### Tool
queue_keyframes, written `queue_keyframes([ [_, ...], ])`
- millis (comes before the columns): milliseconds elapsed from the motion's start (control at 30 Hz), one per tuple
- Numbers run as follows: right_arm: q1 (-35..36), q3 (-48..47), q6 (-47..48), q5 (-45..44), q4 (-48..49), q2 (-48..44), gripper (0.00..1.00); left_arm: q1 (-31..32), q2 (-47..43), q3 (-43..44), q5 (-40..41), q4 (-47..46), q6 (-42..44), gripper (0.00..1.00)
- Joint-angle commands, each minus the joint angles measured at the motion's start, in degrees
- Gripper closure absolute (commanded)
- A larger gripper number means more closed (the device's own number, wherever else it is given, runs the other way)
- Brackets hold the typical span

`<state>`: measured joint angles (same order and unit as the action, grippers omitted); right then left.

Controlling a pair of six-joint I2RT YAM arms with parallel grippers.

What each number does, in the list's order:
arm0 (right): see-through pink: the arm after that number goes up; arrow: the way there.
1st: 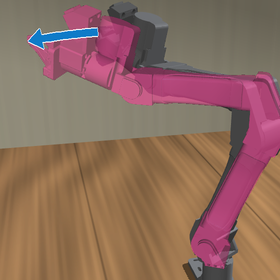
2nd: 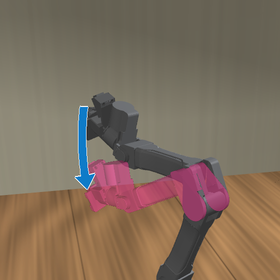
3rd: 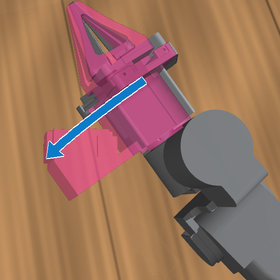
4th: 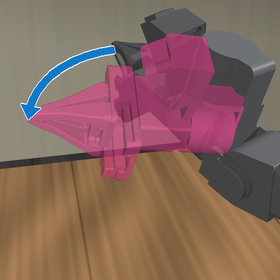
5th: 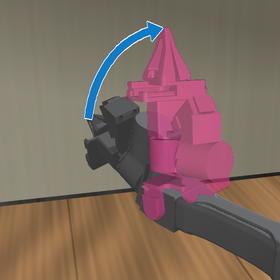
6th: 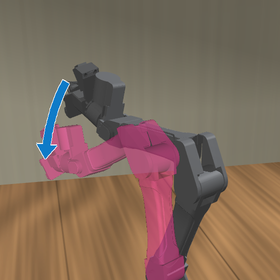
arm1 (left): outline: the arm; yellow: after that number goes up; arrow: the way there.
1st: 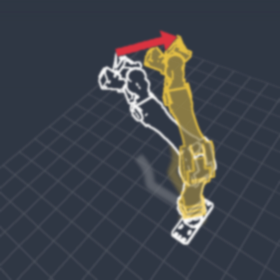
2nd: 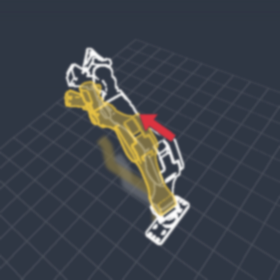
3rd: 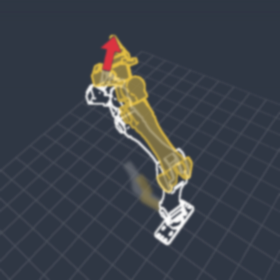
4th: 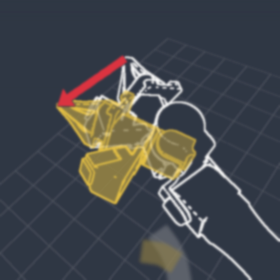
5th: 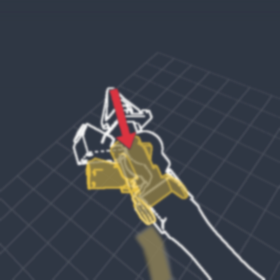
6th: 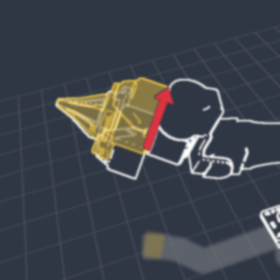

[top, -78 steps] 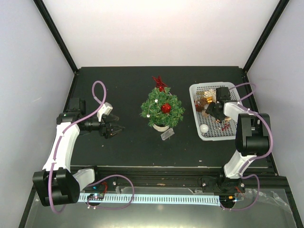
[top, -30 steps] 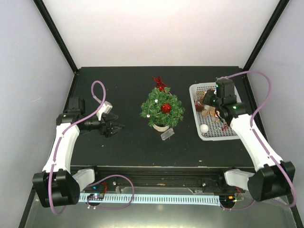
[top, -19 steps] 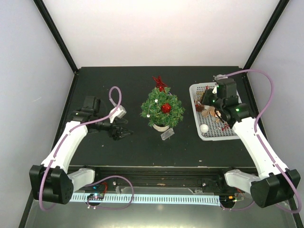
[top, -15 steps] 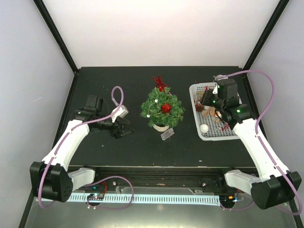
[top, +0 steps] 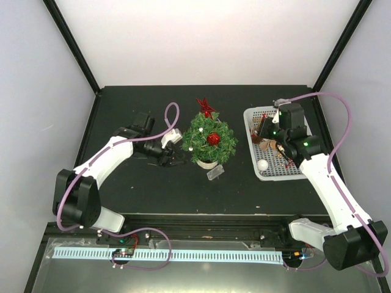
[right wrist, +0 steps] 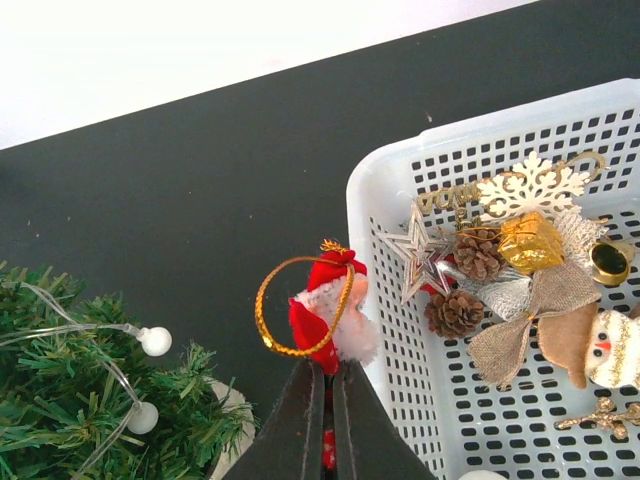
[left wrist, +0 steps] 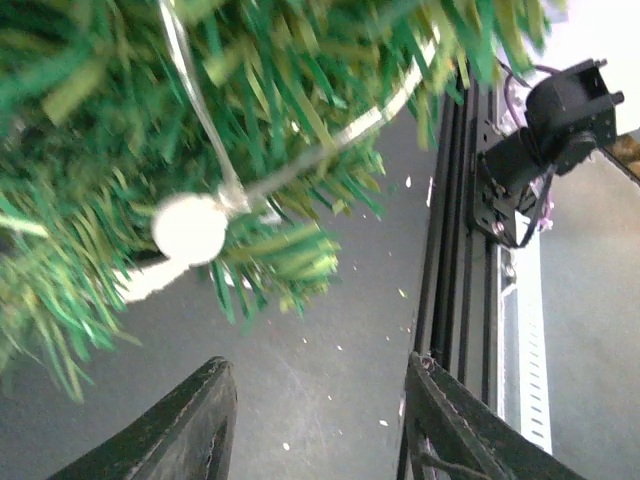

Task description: Decorate the small christmas tree

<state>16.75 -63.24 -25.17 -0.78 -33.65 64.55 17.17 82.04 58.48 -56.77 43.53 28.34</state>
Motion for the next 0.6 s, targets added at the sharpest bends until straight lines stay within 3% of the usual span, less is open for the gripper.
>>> queue_keyframes([
  [0,0.72,0.14,0.64,0.89,0.49,-0.24,0.99,0.76,2.5,5.11,-0.58,-4.81,-2.63,0.52],
  [233,1.06,1.2,0.82,1.03,1.05,0.22,0.99,0.76,7.67,9.71,-0.37,-5.75,-3.25,0.5],
  [567,1.11,1.94,0.99,1.81,1.52,-0.23,0.99,0.63,14.67,15.11,7.13,-7.32,-2.02,0.49],
])
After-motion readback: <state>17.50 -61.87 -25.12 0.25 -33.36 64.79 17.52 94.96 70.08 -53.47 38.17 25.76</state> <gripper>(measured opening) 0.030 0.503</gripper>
